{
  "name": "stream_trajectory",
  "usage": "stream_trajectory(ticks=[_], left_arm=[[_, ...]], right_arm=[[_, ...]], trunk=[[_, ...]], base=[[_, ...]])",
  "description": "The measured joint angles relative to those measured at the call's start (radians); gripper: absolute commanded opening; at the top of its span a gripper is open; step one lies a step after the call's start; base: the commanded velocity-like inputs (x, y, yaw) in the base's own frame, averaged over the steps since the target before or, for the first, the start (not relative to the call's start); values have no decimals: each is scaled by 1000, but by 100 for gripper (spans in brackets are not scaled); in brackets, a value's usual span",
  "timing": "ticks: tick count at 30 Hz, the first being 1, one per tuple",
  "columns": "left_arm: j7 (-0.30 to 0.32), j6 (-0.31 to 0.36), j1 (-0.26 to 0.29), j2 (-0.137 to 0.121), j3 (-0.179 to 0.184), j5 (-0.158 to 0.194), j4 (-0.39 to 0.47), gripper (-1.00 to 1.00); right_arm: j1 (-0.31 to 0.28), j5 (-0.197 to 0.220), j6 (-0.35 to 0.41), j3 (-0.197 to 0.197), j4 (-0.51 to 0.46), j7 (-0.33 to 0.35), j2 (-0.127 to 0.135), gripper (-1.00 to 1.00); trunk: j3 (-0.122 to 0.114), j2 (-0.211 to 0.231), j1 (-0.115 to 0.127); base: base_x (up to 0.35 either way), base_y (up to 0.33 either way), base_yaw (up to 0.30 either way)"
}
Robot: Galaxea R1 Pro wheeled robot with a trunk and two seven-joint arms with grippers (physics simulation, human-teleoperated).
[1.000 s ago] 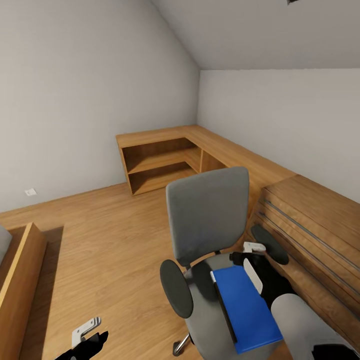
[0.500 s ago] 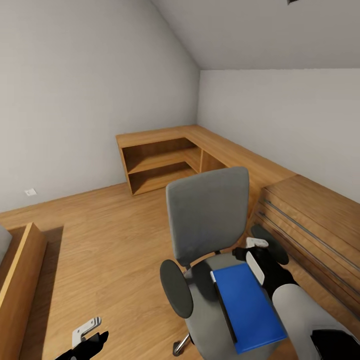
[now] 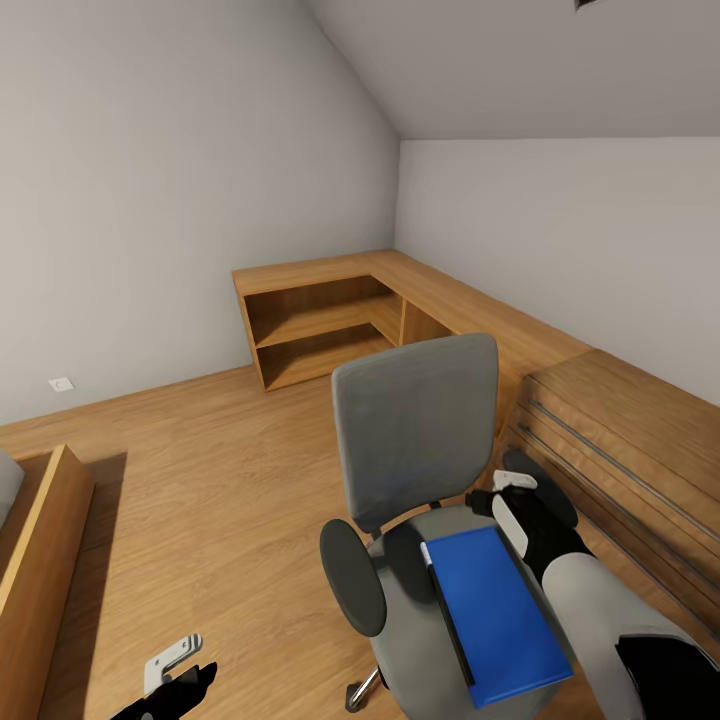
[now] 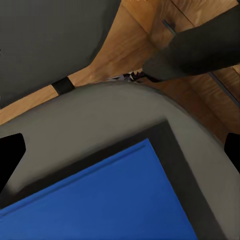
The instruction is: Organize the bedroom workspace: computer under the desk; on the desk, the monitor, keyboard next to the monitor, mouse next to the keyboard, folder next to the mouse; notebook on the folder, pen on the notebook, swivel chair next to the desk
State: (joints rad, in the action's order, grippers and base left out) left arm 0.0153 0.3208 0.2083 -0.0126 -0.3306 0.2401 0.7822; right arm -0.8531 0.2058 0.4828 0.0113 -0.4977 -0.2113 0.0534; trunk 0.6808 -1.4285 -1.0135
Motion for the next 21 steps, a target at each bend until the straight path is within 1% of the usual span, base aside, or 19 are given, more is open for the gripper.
stream_trajectory(ticks=[14,21], left_arm=[[1,-1,0,0,0,1,0,100],[3,-1,0,0,0,0,0,100]], right_arm=[[-12,0,-2,0,7,0,-3,100],[-14,0,-3,0,7,0,-3,100]], trunk=[[0,0,0],[22,-49,-27]], base=[[0,0,0],[0,0,0]])
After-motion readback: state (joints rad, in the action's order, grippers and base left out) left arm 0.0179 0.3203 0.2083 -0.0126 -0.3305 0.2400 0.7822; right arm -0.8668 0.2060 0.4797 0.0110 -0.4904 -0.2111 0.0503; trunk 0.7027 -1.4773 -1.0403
